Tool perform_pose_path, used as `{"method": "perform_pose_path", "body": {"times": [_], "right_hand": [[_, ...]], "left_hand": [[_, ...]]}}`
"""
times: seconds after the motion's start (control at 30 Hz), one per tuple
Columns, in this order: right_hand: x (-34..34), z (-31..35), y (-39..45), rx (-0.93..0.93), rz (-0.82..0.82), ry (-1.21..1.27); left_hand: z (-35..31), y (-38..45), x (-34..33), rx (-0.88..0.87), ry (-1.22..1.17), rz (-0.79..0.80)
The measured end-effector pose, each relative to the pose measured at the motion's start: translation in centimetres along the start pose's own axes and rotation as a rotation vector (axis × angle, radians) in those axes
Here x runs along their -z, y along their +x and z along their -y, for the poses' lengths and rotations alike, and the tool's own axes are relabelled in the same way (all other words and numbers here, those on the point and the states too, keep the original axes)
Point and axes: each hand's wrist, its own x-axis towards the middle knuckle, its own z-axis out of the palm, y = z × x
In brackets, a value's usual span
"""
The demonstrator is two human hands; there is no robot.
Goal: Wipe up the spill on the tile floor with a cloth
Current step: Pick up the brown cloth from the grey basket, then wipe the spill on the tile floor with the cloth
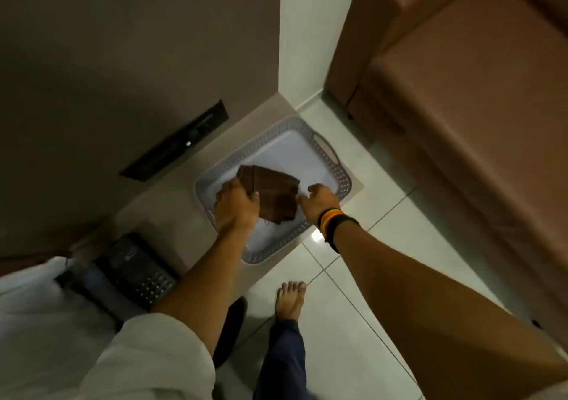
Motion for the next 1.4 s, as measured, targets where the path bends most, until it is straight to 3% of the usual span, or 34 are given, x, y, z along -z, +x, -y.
{"method": "perform_pose_path", "body": {"times": [0.2, 0.33, 0.6, 0.77, 0.93, 1.07, 1.4], "right_hand": [[-4.0, 0.3, 5.3, -0.218, 0.003, 0.31], [-5.7, 0.2, 7.2, -0.248, 0.002, 0.431], [-5.1, -1.2, 6.5, -0.126, -0.027, 0.547], [0.7, -4.8, 1.5, -0.016, -0.164, 0.668], [8.4, -13.9, -2.7, -0.056, -0.4, 0.938], [13.1, -25.3, -4.8, -0.199, -0.555, 0.997], [10.9, -54.3, -8.0, -0.637, -0.667, 1.001]], "left_hand": [[1.0, 4.6, -2.8, 0.157, 0.021, 0.033], [1.1, 5.6, -4.6, 0.194, 0.082, -0.024], [-1.0, 3.7, -2.9, 0.153, -0.182, 0.008], [-6.6, -2.3, -2.1, -0.055, -0.194, -0.001], [-15.9, -10.9, -6.9, -0.383, -0.068, 0.011], [-20.4, -18.8, -15.5, -0.549, 0.061, 0.177], [-15.3, -34.8, -38.3, -0.443, 0.157, 0.661]]}}
